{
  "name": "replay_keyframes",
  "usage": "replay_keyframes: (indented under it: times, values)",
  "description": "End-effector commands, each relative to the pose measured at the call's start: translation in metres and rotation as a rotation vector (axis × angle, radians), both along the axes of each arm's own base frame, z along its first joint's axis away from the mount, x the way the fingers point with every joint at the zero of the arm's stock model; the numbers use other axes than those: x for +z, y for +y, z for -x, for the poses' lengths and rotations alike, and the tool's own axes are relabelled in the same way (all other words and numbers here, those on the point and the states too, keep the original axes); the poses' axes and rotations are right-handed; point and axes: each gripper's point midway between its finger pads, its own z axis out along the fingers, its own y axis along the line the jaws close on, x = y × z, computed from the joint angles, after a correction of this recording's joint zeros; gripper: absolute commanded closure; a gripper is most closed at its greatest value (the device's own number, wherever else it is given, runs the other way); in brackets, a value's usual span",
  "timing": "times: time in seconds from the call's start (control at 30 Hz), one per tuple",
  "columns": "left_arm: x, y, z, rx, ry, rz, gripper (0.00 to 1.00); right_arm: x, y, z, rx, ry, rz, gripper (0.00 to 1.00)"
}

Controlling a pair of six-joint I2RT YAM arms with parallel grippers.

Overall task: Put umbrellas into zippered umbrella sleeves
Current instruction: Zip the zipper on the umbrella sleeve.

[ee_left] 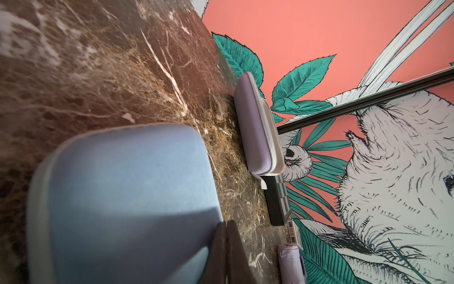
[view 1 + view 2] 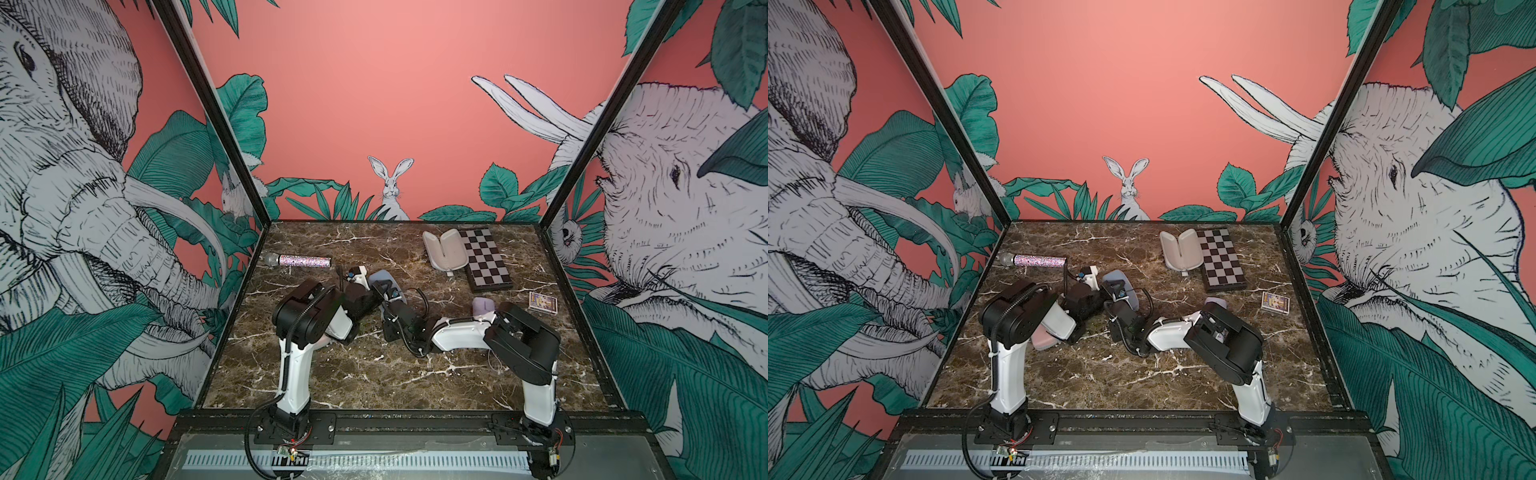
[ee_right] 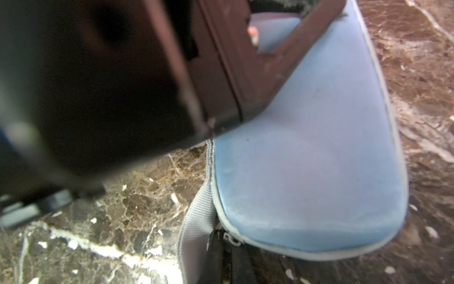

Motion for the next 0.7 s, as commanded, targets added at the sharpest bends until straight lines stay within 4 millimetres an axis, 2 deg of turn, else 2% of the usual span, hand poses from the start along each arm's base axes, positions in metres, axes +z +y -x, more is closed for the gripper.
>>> replay_keyframes:
  times: [0.0, 0.17, 0.23, 0.27, 0.3, 0.37, 0.43, 0.53, 0.67]
  values:
    - [-0.134, 0.014, 0.081, -0.07, 0.472, -0.223, 1.0, 0.074, 0.088, 0.031, 0.167, -0.045, -0.341, 1.0]
    - [-0.135, 0.012, 0.081, -0.079, 0.476, -0.217, 1.0, 0.081, 0.11, 0.021, 0.083, -0.09, -0.407, 1.0]
    - [-0.135, 0.011, 0.081, -0.083, 0.475, -0.213, 1.0, 0.081, 0.113, 0.023, 0.076, -0.089, -0.418, 1.0]
    - [-0.135, 0.012, 0.082, -0.083, 0.476, -0.214, 1.0, 0.08, 0.11, 0.024, 0.067, -0.088, -0.412, 0.97]
    - [-0.134, 0.012, 0.082, -0.082, 0.475, -0.212, 1.0, 0.079, 0.104, 0.025, 0.058, -0.088, -0.405, 0.94]
    - [-0.134, 0.013, 0.083, -0.082, 0.474, -0.21, 1.0, 0.082, 0.09, 0.03, 0.053, -0.084, -0.399, 0.8]
    - [-0.134, 0.013, 0.083, -0.081, 0.473, -0.206, 1.0, 0.091, 0.078, 0.036, 0.076, -0.075, -0.398, 0.71]
    - [-0.133, 0.014, 0.083, -0.075, 0.47, -0.196, 1.0, 0.103, 0.049, 0.041, 0.085, -0.056, -0.368, 0.66]
    - [-0.134, 0.016, 0.082, -0.065, 0.471, -0.18, 1.0, 0.1, -0.005, 0.038, 0.041, -0.045, -0.242, 0.64]
